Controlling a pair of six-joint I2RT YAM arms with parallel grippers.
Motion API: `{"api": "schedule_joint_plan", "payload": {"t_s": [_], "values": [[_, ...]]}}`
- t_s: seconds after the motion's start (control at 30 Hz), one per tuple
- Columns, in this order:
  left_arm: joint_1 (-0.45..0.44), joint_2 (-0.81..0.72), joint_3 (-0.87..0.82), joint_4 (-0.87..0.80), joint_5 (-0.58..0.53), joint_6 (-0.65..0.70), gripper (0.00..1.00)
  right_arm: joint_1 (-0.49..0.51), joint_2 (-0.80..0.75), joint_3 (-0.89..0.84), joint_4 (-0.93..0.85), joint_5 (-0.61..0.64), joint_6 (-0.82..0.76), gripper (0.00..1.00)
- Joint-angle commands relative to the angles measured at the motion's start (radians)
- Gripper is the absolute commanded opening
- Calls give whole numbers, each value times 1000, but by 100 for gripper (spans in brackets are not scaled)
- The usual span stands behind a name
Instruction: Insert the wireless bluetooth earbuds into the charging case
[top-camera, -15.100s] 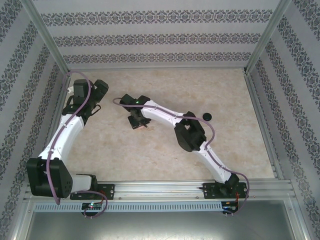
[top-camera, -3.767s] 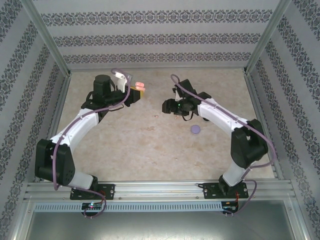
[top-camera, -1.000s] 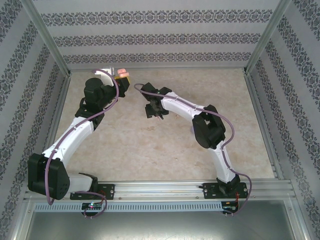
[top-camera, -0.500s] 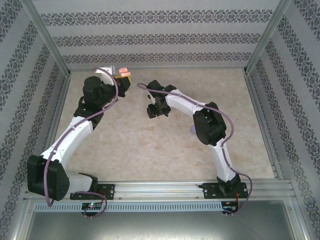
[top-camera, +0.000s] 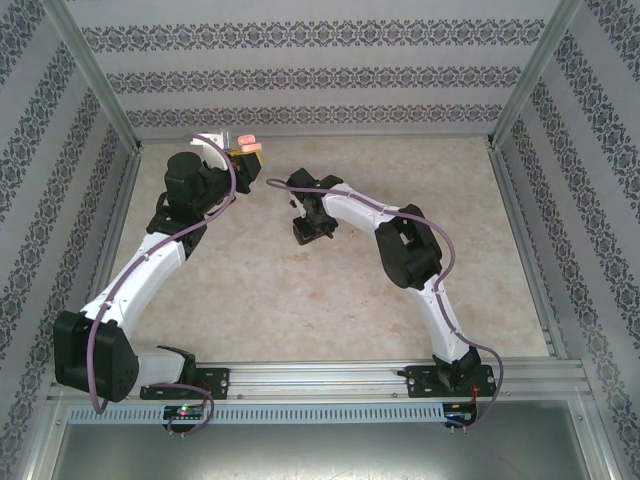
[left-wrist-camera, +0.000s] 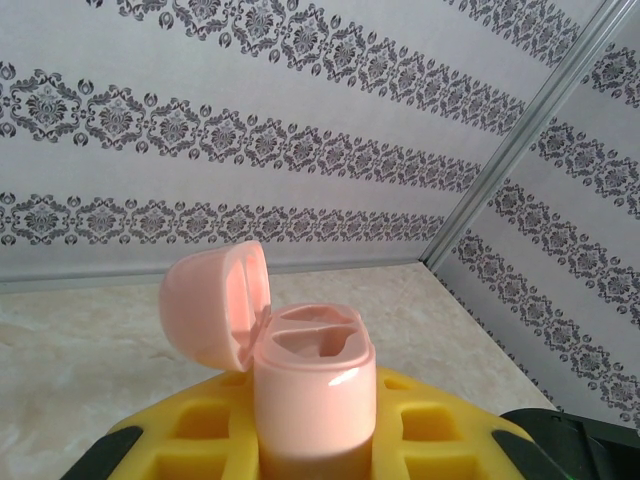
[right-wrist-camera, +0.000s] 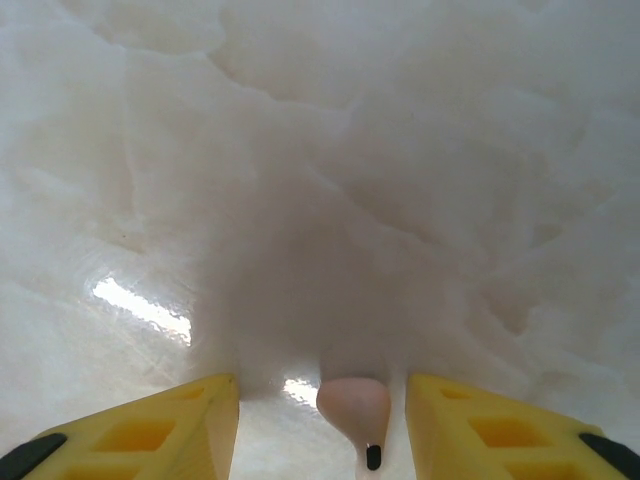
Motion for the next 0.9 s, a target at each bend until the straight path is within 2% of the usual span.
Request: {"api": "schedule_joint_plan", "payload": {"t_s": [0.0, 0.5, 0.73, 0.87], "values": [[1, -23, 31, -5, 6, 24, 0, 10, 33, 28, -30, 26, -15, 46], [1, -24, 23, -3, 5, 25, 0, 26, 33, 10, -51, 95, -28, 35], [1, -29, 20, -13, 5, 20, 0, 31, 15, -27, -29, 104, -21, 22], [0, -30, 19, -25, 14, 21, 0, 28, -16, -50, -8, 104, -5, 19]]}}
